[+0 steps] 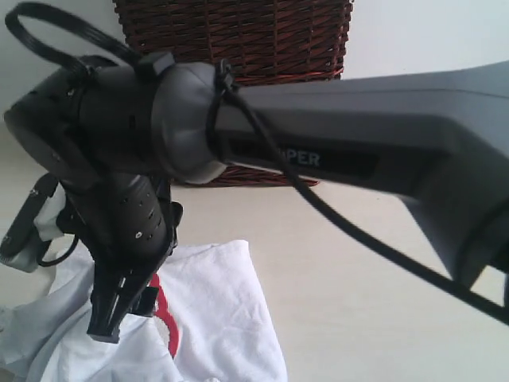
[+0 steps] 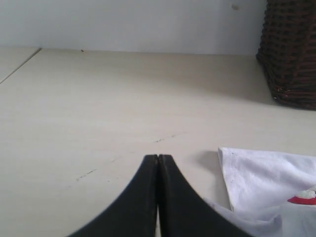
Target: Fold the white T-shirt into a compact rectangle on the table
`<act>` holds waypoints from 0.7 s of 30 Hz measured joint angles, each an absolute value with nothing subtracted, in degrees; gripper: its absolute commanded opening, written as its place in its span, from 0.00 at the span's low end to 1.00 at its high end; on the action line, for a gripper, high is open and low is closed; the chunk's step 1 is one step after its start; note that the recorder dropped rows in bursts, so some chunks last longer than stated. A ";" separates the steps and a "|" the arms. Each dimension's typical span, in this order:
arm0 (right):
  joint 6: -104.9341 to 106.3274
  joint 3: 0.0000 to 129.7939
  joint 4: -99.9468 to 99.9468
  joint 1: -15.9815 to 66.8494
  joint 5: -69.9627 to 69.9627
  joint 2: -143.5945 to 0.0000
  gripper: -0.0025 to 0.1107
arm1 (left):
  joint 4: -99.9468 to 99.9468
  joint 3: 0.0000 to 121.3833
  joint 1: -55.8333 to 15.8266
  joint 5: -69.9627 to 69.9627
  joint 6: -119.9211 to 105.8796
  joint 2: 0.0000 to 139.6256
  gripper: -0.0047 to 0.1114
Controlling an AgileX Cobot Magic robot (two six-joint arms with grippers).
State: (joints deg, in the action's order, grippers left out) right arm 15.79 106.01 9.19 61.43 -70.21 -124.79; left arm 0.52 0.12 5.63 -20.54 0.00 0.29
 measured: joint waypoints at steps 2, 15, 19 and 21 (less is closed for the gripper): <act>17.10 105.55 9.58 61.43 -68.76 -125.95 0.60 | 0.52 0.12 5.63 -20.54 0.00 0.29 0.04; 22.78 105.56 2.40 61.43 -59.83 -128.32 0.33 | 0.52 0.12 5.63 -20.54 0.00 0.29 0.04; 23.69 105.56 0.00 61.43 -63.81 -128.32 0.10 | 0.52 0.12 5.63 -20.54 0.00 0.29 0.04; 25.22 105.56 -2.51 61.43 -65.89 -128.18 0.02 | 0.52 0.12 5.63 -20.54 0.00 0.29 0.04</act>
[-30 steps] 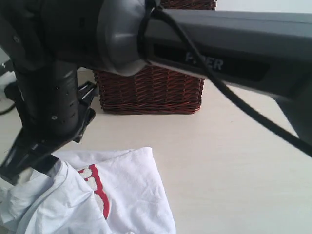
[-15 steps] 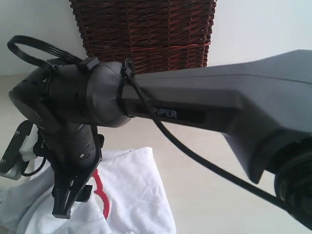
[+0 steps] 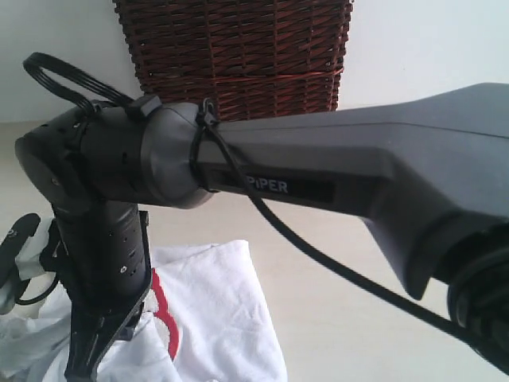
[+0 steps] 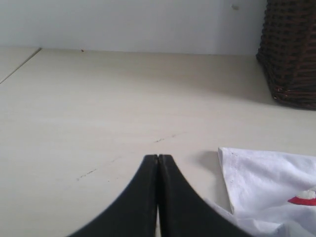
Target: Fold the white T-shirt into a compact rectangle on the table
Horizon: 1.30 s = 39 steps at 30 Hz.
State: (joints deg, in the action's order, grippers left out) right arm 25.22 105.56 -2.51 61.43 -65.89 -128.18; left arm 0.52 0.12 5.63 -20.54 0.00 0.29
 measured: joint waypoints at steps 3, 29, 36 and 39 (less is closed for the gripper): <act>28.87 105.56 -8.89 61.43 -68.27 -127.05 0.02 | 0.52 0.12 5.63 -20.54 0.00 0.29 0.04; 20.40 104.59 -4.82 73.53 -70.09 -122.58 0.49 | 0.52 0.12 5.63 -20.54 0.00 0.29 0.04; 22.91 104.59 -4.54 77.45 -70.09 -127.15 0.55 | 0.52 0.12 5.63 -20.54 0.00 0.29 0.04; 22.91 104.59 -4.11 77.99 -70.09 -129.33 0.56 | 0.52 0.12 5.63 -20.54 0.00 0.29 0.04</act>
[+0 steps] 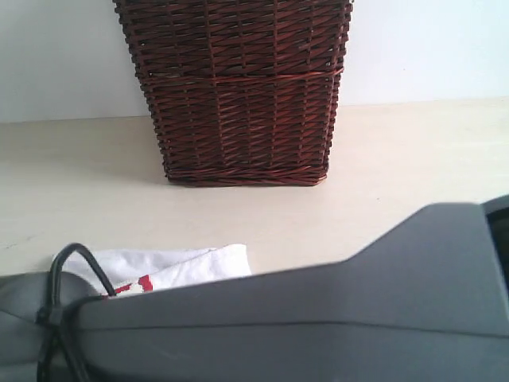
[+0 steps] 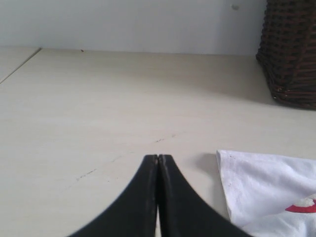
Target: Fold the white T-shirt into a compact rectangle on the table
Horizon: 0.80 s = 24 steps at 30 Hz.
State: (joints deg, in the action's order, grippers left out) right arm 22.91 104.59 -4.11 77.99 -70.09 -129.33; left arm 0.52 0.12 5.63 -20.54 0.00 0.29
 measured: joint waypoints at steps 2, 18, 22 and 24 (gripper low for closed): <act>22.91 104.59 -3.25 78.08 -70.09 -130.80 0.55 | 0.52 0.12 5.63 -20.54 0.00 0.29 0.04; 16.66 104.45 11.08 78.08 -70.09 -132.01 0.02 | 0.52 0.12 5.63 -20.54 0.00 0.29 0.04; 17.35 104.35 11.31 77.64 -70.09 -126.80 0.02 | 0.52 0.12 5.63 -20.54 0.00 0.29 0.04; 17.35 104.35 11.31 76.38 -69.96 -123.83 0.02 | 0.52 0.12 5.63 -20.54 0.00 0.29 0.04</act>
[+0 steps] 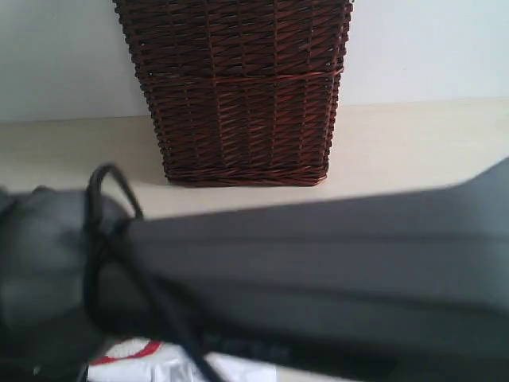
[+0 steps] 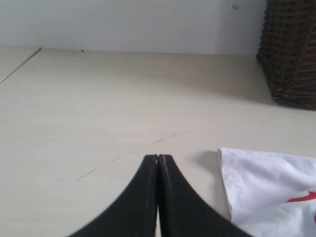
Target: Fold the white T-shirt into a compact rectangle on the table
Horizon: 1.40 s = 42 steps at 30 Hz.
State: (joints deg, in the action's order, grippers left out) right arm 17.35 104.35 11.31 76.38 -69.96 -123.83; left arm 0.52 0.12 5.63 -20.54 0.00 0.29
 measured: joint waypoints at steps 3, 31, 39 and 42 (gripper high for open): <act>16.70 104.35 11.31 73.39 -69.84 -120.64 0.02 | 0.52 0.12 5.63 -20.54 0.00 0.29 0.04; 7.57 104.24 -3.78 65.66 -65.24 -127.73 0.50 | 0.52 0.12 5.63 -20.54 0.00 0.29 0.04; 22.18 104.24 -12.42 66.05 -69.27 -124.47 0.50 | 0.52 0.12 5.63 -20.54 0.00 0.29 0.04; 14.58 104.24 4.98 66.19 -63.17 -124.47 0.36 | 0.52 0.12 5.63 -20.54 0.00 0.29 0.04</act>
State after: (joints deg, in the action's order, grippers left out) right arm 14.58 104.24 4.98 66.19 -63.17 -124.47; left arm 0.52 0.12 5.63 -20.54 0.00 0.29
